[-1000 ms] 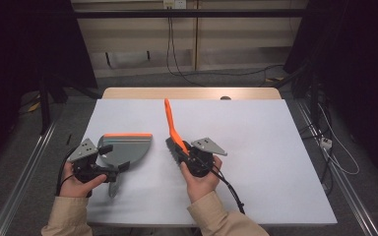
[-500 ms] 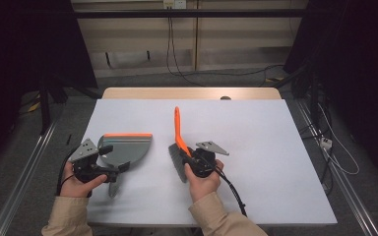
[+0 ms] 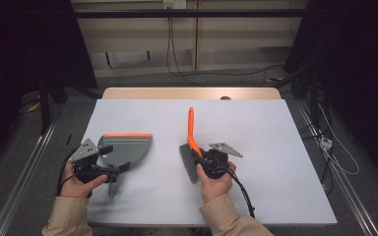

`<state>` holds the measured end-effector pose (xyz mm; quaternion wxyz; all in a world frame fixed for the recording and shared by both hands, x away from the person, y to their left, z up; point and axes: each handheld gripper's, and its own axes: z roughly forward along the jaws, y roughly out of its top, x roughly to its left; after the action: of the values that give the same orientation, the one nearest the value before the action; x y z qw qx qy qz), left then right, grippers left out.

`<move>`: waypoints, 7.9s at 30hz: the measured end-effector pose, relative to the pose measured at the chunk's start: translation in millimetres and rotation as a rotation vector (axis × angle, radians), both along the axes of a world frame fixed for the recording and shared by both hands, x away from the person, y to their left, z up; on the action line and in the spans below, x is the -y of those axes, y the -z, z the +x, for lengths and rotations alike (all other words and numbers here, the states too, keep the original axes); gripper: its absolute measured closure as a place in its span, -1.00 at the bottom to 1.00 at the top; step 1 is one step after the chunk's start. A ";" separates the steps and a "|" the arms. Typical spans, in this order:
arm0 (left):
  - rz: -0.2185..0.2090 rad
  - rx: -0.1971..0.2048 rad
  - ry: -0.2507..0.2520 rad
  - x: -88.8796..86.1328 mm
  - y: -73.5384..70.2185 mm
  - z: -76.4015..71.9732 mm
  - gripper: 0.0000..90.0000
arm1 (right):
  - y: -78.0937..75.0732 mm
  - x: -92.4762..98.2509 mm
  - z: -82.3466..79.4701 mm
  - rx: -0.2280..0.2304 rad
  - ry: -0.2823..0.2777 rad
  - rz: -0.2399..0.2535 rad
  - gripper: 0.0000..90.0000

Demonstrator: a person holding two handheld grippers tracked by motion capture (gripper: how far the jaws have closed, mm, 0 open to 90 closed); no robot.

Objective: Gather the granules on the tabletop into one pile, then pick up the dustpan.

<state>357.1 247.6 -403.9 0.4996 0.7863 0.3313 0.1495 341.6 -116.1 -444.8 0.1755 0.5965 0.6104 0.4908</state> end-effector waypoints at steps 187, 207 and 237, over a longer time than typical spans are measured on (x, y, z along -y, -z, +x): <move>0.176 -0.199 -0.269 -18.2 32.2 -12.2 -0.34 | -12.0 148.5 -6.8 0.224 -0.408 -0.289 0.58; 0.219 -0.222 -0.215 -17.0 38.1 3.9 0.19 | -14.7 141.9 -5.8 0.198 -0.432 -0.318 0.54; 0.211 -0.197 -0.095 -17.5 25.2 -0.5 0.39 | -21.5 131.3 2.7 0.121 -0.475 -0.404 0.34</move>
<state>356.5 265.1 -429.1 0.3716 0.8288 0.3979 0.1288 344.4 -247.4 -423.3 0.2068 0.3602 0.8062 0.4214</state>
